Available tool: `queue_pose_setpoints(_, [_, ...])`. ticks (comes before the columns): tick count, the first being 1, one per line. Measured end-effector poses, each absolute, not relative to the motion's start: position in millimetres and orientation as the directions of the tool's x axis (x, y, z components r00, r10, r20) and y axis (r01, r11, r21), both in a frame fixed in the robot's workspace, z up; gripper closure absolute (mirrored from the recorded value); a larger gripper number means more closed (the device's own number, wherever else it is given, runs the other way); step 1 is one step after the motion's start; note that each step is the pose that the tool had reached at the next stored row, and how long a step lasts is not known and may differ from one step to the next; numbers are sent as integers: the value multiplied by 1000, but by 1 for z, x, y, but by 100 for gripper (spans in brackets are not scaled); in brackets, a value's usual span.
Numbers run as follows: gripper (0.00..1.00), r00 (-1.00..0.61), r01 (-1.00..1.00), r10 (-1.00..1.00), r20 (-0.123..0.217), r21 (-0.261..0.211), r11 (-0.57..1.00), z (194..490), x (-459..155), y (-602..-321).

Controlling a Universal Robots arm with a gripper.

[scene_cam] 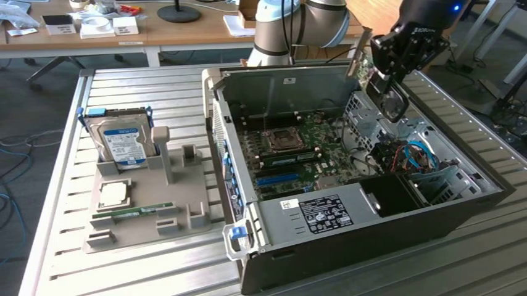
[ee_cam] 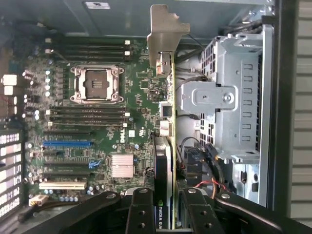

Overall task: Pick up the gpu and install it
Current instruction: 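Insert the gpu into the slot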

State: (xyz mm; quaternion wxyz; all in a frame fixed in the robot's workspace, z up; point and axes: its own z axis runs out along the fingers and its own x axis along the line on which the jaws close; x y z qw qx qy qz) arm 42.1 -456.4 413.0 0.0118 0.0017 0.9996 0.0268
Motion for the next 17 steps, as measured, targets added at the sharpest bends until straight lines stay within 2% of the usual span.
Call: queue_pose_setpoints(17, [73,-976,-216,-215,-23,54,975,413,42,-456])
